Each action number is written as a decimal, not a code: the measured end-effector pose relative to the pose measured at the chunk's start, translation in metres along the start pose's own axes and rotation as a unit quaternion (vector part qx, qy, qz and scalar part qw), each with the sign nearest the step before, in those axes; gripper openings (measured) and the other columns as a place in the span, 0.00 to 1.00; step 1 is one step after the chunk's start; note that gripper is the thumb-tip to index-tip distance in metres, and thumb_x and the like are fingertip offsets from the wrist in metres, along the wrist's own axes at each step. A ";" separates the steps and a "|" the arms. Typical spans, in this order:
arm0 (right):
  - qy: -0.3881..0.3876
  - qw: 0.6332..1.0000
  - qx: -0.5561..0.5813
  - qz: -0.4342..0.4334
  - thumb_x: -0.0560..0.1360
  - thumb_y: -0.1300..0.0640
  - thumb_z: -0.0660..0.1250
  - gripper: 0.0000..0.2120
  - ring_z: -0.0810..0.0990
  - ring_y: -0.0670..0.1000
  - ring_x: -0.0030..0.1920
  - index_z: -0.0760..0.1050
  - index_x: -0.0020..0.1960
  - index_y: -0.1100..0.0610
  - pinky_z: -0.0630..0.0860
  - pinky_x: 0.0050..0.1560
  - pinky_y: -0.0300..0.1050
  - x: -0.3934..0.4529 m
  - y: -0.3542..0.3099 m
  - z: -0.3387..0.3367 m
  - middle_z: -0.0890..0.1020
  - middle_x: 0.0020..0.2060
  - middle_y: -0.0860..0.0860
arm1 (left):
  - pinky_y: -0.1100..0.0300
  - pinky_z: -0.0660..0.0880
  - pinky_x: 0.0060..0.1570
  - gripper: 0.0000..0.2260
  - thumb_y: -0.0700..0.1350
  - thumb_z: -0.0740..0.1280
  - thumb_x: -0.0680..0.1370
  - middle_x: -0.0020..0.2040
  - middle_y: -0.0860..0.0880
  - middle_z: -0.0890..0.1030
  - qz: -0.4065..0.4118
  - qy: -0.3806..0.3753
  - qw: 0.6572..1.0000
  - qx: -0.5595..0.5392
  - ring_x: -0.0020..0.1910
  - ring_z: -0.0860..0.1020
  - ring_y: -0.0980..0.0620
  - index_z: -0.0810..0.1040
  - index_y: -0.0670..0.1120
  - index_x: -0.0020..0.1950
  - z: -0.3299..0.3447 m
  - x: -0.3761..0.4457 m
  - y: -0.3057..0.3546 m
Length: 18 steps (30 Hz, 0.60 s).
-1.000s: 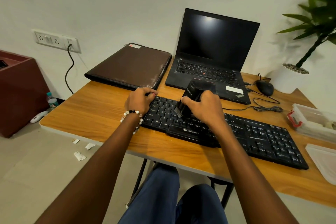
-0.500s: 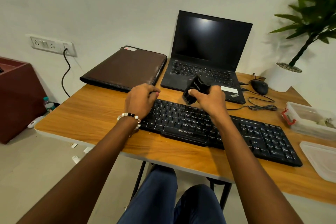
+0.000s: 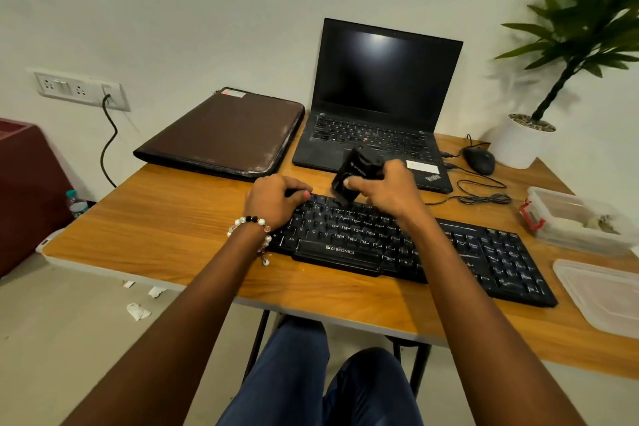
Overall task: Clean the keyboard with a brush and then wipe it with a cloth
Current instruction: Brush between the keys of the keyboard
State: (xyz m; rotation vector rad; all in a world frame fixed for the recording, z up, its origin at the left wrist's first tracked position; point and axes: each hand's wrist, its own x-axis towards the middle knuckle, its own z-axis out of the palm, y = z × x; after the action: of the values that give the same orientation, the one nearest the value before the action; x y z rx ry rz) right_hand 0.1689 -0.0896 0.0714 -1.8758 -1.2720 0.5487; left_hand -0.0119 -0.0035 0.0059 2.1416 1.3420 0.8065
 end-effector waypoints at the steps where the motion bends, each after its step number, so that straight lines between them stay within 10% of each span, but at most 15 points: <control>1: 0.004 0.999 -0.036 -0.003 0.70 0.54 0.74 0.17 0.79 0.51 0.44 0.74 0.54 0.61 0.78 0.38 0.43 0.000 0.003 -0.002 0.80 0.47 0.53 | 0.51 0.74 0.59 0.08 0.50 0.69 0.76 0.55 0.54 0.83 -0.002 0.002 1.000 -0.013 0.57 0.78 0.55 0.83 0.55 0.54 0.000 0.000 0.000; 7: 0.057 0.975 -0.213 -0.026 0.70 0.52 0.74 0.16 0.78 0.53 0.45 0.74 0.50 0.61 0.80 0.46 0.51 0.001 0.002 -0.016 0.78 0.44 0.53 | 0.54 0.73 0.60 0.07 0.49 0.70 0.76 0.55 0.55 0.83 -0.014 0.003 0.999 -0.047 0.57 0.77 0.56 0.84 0.54 0.53 -0.001 -0.002 -0.001; 12: 0.002 1.000 0.004 -0.019 0.69 0.52 0.74 0.16 0.79 0.50 0.43 0.76 0.52 0.59 0.76 0.38 0.43 0.000 -0.001 -0.007 0.80 0.43 0.52 | 0.53 0.72 0.60 0.07 0.49 0.71 0.75 0.55 0.56 0.83 -0.026 -0.002 0.998 -0.055 0.57 0.77 0.56 0.84 0.56 0.52 -0.001 0.000 -0.001; 18: 0.007 0.995 -0.100 -0.027 0.70 0.52 0.74 0.18 0.79 0.51 0.44 0.75 0.54 0.61 0.79 0.40 0.47 -0.004 0.007 -0.012 0.79 0.45 0.54 | 0.61 0.71 0.55 0.07 0.48 0.71 0.75 0.54 0.55 0.83 -0.035 -0.007 0.996 -0.081 0.55 0.77 0.58 0.84 0.54 0.52 -0.001 -0.001 -0.001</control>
State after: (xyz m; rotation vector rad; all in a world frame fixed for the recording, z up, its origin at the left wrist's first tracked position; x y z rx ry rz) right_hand 0.1799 -0.0990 0.0723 -1.9983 -1.4062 0.3904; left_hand -0.0138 -0.0040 0.0062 1.9601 1.2916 0.8406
